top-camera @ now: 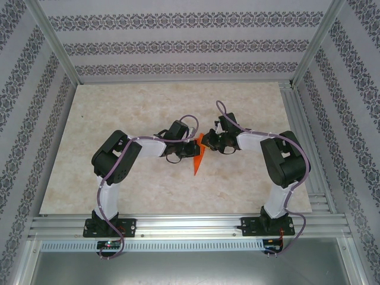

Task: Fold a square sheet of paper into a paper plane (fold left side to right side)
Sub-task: Fold the wing for the fifth time at the center of the table.

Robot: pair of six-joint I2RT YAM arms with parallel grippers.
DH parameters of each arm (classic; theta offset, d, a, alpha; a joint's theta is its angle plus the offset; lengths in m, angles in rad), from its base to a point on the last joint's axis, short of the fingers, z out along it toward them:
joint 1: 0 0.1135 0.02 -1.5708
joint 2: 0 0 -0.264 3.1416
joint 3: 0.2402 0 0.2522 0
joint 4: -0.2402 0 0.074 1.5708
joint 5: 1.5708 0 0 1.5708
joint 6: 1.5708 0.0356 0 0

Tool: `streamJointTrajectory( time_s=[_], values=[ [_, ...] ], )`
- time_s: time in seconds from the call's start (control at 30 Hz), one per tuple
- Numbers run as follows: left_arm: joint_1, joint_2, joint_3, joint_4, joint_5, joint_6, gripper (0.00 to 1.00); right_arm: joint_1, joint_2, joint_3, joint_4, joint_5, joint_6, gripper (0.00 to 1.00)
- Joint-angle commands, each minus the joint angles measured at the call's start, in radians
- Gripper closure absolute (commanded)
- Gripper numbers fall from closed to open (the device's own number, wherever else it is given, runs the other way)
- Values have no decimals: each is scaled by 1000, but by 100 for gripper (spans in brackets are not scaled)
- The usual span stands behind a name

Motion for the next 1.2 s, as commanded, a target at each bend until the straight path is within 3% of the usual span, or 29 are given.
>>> streamJointTrajectory(
  time_s=[0.0,0.37,0.73,1.17],
  values=[
    [-10,57,-4,-69,-84,41,91,15,18,15,59,-16,32,86],
    [-16,55,-3,-76,-88,47,92,27,5,-16,117,-36,80,86],
    [-17,50,-10,-81,-90,47,92,41,61,41,-58,59,-45,86],
    [-17,51,-20,-78,-89,48,92,12,105,75,-82,117,-144,85]
  ],
)
